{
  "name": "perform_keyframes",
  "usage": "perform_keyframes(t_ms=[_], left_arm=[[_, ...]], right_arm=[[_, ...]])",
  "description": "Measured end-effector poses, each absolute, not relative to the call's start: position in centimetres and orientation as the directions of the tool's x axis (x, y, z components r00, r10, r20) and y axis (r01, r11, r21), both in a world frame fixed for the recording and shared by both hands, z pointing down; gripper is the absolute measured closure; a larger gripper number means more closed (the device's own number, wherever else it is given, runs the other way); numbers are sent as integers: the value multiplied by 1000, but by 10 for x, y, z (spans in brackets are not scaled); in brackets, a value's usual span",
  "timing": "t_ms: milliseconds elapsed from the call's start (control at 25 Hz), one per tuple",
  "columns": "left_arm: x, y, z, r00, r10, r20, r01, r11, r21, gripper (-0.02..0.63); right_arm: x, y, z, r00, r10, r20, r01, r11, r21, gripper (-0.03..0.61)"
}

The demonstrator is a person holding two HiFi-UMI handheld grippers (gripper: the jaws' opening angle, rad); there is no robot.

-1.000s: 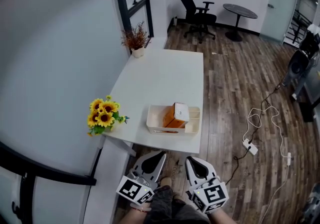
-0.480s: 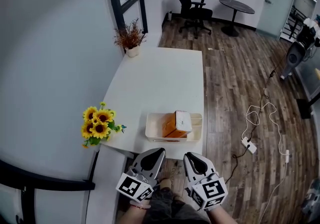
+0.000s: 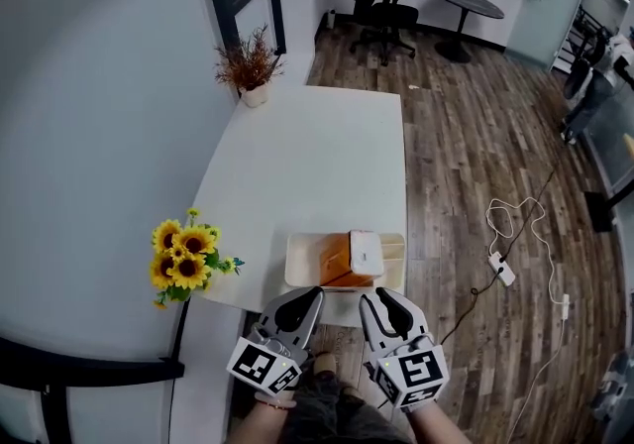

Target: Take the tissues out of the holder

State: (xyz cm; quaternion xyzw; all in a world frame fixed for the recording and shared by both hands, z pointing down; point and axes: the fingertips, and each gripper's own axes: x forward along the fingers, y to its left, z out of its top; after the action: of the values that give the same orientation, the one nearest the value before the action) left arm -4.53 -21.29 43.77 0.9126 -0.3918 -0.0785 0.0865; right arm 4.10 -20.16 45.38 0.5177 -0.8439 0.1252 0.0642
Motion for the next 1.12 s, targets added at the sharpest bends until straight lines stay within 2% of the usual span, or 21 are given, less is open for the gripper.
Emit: perform_keyframes(t_ms=[120, 240, 440, 1120], left_arm=[[-46, -223, 442, 676, -733, -70, -706, -672, 224, 606], [-48, -233, 445, 670, -740, -70, -711, -665, 227, 606], [-50, -245, 450, 663, -745, -72, -717, -659, 228, 606], [-51, -255, 460, 652, -756, -63, -730, -648, 219, 606]], right_arm=[[43, -213, 459, -444, -857, 260, -896, 419, -149, 450], [42, -226, 464, -442, -854, 273, -897, 414, -157, 367], [46, -244, 477, -415, -862, 291, -910, 383, -162, 286], [41, -267, 499, -411, -846, 339, -902, 324, -285, 222]])
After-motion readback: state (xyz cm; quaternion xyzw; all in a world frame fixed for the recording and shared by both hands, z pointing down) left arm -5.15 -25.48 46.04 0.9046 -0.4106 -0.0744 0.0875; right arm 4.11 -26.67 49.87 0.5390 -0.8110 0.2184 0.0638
